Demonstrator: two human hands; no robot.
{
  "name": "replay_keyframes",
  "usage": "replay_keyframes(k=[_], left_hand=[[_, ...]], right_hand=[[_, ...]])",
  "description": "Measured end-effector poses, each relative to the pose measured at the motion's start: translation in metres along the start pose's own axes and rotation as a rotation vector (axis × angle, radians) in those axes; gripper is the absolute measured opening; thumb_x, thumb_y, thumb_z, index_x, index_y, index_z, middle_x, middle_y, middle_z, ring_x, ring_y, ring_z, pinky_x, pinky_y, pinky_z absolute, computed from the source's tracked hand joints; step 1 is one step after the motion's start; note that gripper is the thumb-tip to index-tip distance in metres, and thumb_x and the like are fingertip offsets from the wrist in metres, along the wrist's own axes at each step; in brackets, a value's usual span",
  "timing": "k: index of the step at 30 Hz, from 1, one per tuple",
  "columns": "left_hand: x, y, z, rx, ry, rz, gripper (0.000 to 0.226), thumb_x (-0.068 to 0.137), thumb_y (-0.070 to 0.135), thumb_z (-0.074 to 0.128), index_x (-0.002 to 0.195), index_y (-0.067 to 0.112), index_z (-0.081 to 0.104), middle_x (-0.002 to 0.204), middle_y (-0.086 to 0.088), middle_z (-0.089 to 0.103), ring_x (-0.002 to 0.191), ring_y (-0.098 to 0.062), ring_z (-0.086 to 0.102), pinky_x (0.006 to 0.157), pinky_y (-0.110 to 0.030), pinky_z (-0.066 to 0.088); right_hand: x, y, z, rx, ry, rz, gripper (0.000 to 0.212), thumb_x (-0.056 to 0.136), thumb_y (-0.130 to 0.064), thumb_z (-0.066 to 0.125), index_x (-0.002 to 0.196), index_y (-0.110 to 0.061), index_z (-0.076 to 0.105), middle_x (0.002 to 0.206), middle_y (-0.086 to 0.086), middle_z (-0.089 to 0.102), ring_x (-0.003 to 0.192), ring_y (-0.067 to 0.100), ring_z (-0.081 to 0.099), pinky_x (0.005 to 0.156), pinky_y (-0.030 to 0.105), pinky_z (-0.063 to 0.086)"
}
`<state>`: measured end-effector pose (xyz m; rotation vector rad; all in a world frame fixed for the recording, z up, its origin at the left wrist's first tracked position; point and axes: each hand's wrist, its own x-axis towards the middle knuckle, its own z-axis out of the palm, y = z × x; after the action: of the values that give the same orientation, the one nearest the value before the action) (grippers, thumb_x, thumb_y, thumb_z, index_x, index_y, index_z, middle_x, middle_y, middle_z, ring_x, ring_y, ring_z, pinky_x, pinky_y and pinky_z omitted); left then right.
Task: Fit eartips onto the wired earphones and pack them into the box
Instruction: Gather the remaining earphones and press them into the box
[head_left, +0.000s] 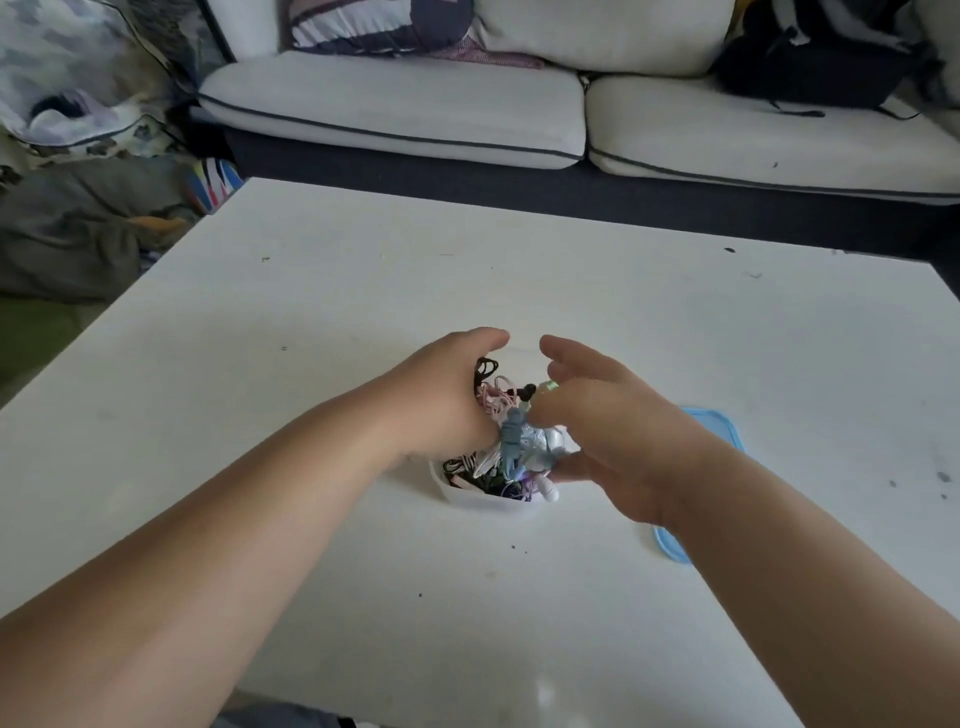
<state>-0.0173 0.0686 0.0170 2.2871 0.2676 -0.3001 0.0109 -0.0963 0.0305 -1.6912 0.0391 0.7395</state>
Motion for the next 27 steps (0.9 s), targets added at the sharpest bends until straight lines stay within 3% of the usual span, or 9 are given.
replay_keyframes(k=[3,6,9,14,18,21,24,27], left_hand=[[-0.002,-0.005,-0.004,-0.063,0.039,-0.013,0.086,0.083,0.011,0.075,0.154,0.042,0.038,0.154,0.013,0.046,0.129,-0.012,0.056,0.103,-0.032,0.053],[0.000,-0.017,-0.004,0.109,0.134,0.000,0.064,0.086,0.016,0.072,0.145,0.034,0.052,0.147,0.007,0.055,0.127,-0.015,0.059,0.103,-0.036,0.053],[0.001,-0.023,-0.001,0.263,0.203,0.036,0.033,0.084,0.018,0.075,0.116,0.027,0.072,0.116,0.002,0.072,0.104,-0.019,0.068,0.091,-0.037,0.057],[-0.003,-0.015,0.013,0.461,0.080,0.079,0.014,0.084,0.014,0.062,0.092,0.020,0.071,0.084,-0.002,0.070,0.076,-0.024,0.068,0.068,-0.036,0.059],[-0.006,-0.015,0.014,0.552,0.014,0.100,0.013,0.083,0.010,0.056,0.089,0.017,0.064,0.088,-0.003,0.064,0.078,-0.025,0.064,0.068,-0.039,0.057],[-0.014,-0.012,0.010,0.453,0.047,0.246,0.022,0.084,0.013,0.054,0.091,0.033,0.061,0.095,0.010,0.057,0.089,-0.014,0.057,0.072,-0.033,0.051],[-0.024,-0.010,0.017,0.419,-0.086,0.290,0.025,0.091,0.020,0.057,0.108,0.039,0.058,0.115,0.017,0.053,0.104,-0.008,0.051,0.082,-0.029,0.047],[-0.022,-0.014,0.025,0.547,-0.095,0.233,0.047,0.098,0.032,0.060,0.143,0.034,0.050,0.149,0.013,0.046,0.135,-0.016,0.046,0.103,-0.038,0.048]], right_hand=[[0.005,0.007,-0.010,-0.165,-0.015,-0.104,0.080,0.088,0.011,0.044,0.149,-0.039,0.046,0.158,-0.010,0.039,0.103,0.008,0.061,0.086,0.041,0.062],[0.013,0.016,-0.015,-0.187,0.027,-0.165,0.080,0.082,0.019,0.044,0.134,-0.040,0.059,0.145,-0.012,0.051,0.124,0.008,0.057,0.085,0.047,0.063],[0.019,0.025,-0.011,-0.154,0.032,-0.247,0.081,0.078,0.025,0.048,0.119,-0.042,0.064,0.136,-0.015,0.058,0.124,0.005,0.059,0.078,0.041,0.065],[0.026,0.037,0.007,-0.166,0.030,-0.324,0.073,0.080,0.019,0.052,0.130,-0.033,0.064,0.130,-0.024,0.061,0.128,0.001,0.055,0.098,0.036,0.057],[0.029,0.040,0.012,-0.257,0.013,-0.368,0.081,0.079,0.015,0.048,0.139,-0.039,0.055,0.140,-0.021,0.054,0.126,-0.012,0.047,0.099,0.024,0.051],[0.030,0.030,0.005,-0.305,0.002,-0.448,0.084,0.080,0.015,0.049,0.138,-0.045,0.053,0.143,-0.024,0.051,0.134,-0.002,0.047,0.086,0.013,0.053],[0.033,0.013,-0.005,-0.264,-0.051,-0.457,0.089,0.077,0.020,0.032,0.137,-0.043,0.052,0.144,-0.019,0.049,0.130,0.004,0.053,0.065,0.032,0.063],[0.039,0.008,-0.014,-0.430,-0.084,-0.527,0.086,0.079,0.017,0.029,0.145,-0.035,0.049,0.141,-0.014,0.051,0.124,0.005,0.058,0.062,0.045,0.064]])
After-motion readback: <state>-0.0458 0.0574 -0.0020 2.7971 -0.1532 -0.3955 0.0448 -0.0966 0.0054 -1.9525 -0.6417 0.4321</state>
